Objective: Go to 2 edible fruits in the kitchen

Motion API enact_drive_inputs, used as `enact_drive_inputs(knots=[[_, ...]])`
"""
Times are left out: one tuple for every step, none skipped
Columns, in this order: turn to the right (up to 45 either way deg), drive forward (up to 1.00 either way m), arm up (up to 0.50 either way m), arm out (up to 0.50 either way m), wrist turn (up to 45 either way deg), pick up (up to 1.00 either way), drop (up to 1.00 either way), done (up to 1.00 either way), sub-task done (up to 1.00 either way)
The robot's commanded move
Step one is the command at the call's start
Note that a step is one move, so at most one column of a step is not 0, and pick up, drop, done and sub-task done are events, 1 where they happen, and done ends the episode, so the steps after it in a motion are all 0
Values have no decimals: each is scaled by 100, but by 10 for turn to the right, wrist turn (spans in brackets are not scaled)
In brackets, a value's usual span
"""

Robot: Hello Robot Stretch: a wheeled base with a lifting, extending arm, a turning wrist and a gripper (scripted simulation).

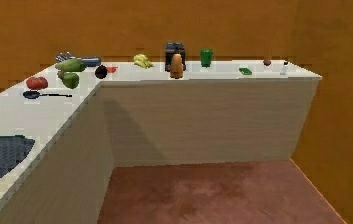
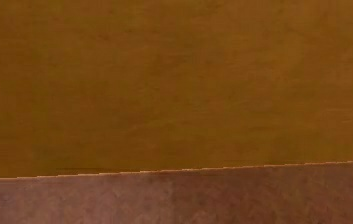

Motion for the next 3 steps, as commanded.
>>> enact_drive_inputs(knots=[[0, 100, 0, 0, 0, 0, 0, 0, 0], [-180, 0, 0, 0, 0, 0, 0, 0, 0], [0, 0, 0, 0, 0, 0, 0, 100, 0]])
